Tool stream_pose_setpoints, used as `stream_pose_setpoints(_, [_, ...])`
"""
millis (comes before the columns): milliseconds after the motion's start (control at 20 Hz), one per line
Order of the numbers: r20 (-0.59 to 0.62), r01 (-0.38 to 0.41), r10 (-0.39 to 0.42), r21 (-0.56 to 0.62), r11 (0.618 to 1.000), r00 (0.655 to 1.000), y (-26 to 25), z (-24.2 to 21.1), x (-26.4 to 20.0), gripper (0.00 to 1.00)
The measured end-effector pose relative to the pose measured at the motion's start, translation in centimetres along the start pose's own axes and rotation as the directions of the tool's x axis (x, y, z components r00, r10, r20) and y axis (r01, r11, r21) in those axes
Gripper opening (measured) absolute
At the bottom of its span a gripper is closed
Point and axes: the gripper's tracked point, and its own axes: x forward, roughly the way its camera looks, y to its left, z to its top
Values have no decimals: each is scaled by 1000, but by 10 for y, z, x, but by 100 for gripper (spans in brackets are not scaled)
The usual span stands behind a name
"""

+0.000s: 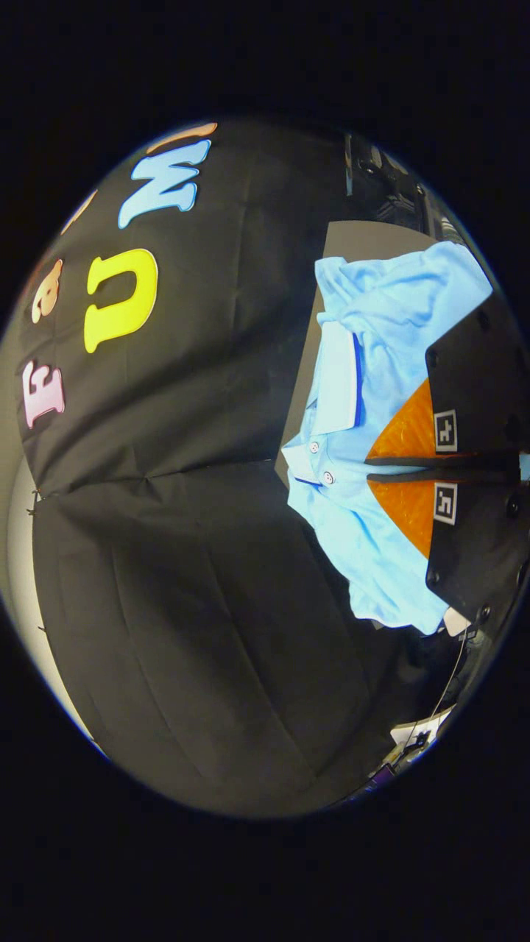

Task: Put the clothes into the washing machine and then close the washing machine lid.

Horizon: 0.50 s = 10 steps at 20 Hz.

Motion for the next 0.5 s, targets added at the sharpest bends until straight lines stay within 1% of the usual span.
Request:
stream_pose_setpoints(300, [71,8,-10,23,1000,997,-10,18,-27,1])
stream_pose_setpoints(500, [99,24,-28,43,999,995,-28,27,-41,1])
